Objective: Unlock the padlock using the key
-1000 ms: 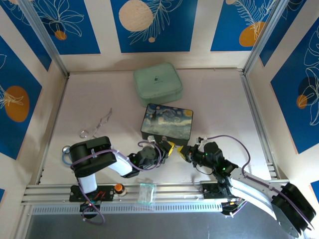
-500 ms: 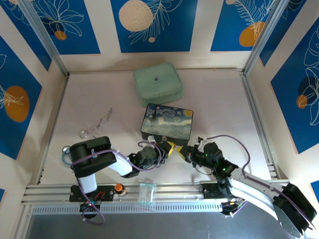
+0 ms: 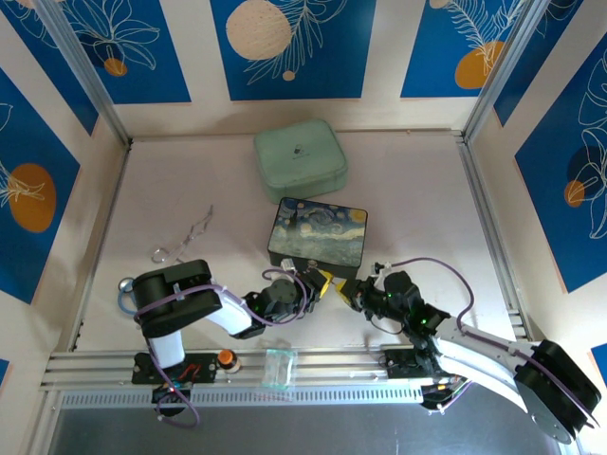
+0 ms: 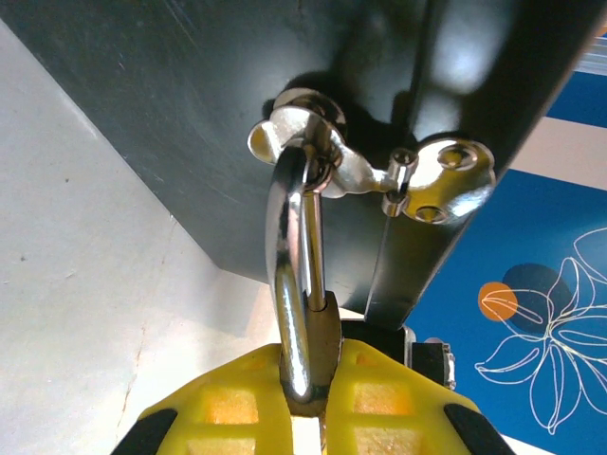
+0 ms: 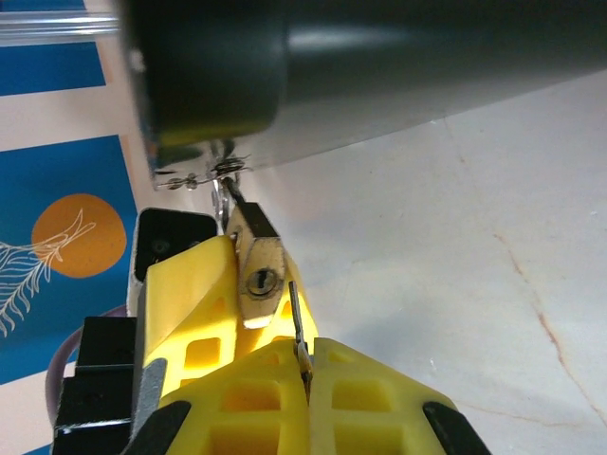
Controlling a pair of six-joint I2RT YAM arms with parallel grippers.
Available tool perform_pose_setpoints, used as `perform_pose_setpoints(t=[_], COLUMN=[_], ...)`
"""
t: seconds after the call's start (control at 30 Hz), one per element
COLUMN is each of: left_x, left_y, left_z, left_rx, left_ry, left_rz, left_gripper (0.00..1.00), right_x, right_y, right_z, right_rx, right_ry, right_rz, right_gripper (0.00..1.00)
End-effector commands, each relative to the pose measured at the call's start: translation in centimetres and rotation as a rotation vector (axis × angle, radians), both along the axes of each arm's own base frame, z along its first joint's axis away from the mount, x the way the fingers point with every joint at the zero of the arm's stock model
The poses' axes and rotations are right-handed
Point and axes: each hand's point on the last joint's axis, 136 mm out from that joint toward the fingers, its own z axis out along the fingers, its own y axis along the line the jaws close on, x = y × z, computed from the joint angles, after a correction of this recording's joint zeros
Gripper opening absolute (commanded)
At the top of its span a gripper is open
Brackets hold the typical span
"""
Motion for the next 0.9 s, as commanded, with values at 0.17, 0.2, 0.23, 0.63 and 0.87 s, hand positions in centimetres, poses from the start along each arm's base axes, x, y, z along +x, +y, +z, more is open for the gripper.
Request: perform_pose_setpoints(t=[0.17,0.2,0.23,0.63,0.87], left_x=[0.2,0.2,0.2,0.2,0.2], left_y=[-0.6,-0.5,-0.5,-0.9,-1.2], left_z=[2.5,2.5,2.5,3.0,3.3], left_rx=[-0.058,-0.053,-0.048,-0.059,-0.068], left_ry=[-0.048,-0.051,-0.053,-0.057,-0.066], left_rz=[0.004,0.005,0.004,-0.005,-0.012], left_gripper=[0.00,0.00,0.00,0.00,0.00], right_x=[0.8,0.8,0.8,0.9,0.9], right_y=[0.1,0.0,0.0,0.3,0.8], right_z=[2.0,1.9,1.9,2.3,2.8], right_rx=[0.014,0.011,0.009,0.022,0.037], right_ry=[-0.066,-0.064,-0.059,-0.081,-0.105], right_rz=[-0.024,-0.025,-0.029,-0.018,-0.004], right_gripper=[0.00,0.00,0.00,0.00,0.00])
